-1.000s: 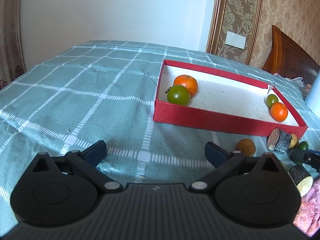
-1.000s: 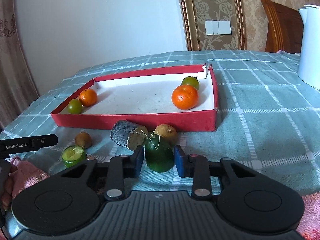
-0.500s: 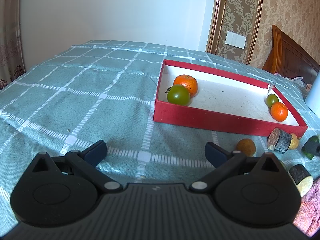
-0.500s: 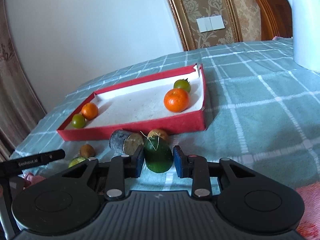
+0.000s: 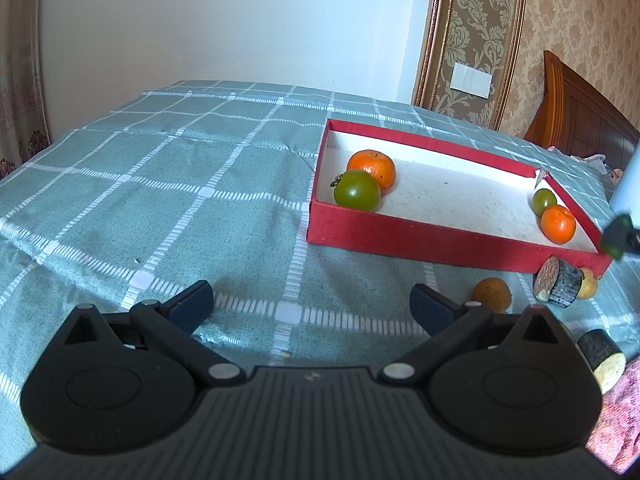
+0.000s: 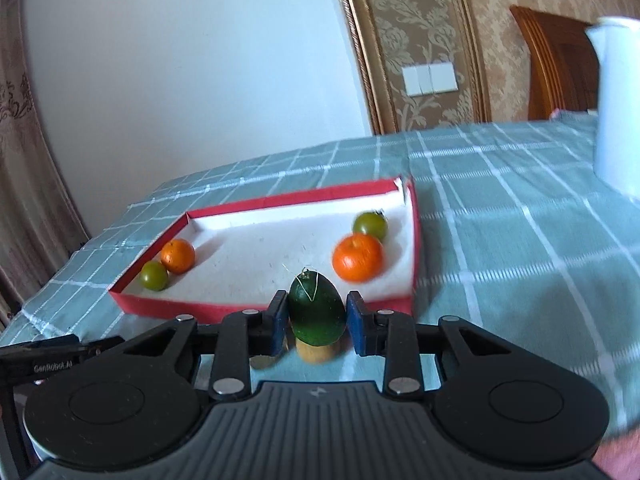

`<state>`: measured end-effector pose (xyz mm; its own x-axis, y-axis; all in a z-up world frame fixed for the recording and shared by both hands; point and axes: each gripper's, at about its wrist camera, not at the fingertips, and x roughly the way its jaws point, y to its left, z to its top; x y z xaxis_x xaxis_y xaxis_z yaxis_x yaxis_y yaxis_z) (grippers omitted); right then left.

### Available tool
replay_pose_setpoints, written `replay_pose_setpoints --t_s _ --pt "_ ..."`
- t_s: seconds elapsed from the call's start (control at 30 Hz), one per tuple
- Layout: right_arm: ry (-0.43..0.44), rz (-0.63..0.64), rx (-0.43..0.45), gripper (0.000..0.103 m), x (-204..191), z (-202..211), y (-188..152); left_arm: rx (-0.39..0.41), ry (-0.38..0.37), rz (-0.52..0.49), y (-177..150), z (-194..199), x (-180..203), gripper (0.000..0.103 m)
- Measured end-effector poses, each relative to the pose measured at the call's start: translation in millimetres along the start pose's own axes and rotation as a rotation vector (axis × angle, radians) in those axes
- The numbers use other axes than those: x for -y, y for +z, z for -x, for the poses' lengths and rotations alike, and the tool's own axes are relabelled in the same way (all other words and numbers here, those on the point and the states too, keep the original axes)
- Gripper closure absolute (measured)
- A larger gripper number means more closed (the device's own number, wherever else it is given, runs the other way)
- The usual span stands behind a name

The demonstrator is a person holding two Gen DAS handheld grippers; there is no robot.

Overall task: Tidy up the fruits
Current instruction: 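Carry the green fruit into the tray and open the right gripper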

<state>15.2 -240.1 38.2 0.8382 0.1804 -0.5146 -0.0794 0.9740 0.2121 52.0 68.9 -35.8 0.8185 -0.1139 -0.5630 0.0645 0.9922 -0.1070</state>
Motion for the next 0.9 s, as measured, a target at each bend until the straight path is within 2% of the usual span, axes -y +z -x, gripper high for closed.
replay_pose_setpoints --t_s 0.2,0.4,0.9 --pt "-0.019 0.117 0.005 0.072 -23 -33 23 0.0 0.0 0.0 0 0 0 0.0" --pt "-0.04 0.187 -0.038 0.072 -40 -75 33 -0.001 0.002 -0.004 0 0 0 0.0" --pt "-0.089 0.206 -0.149 0.072 -43 -128 32 -0.007 0.012 -0.016 0 -2 2 0.0"
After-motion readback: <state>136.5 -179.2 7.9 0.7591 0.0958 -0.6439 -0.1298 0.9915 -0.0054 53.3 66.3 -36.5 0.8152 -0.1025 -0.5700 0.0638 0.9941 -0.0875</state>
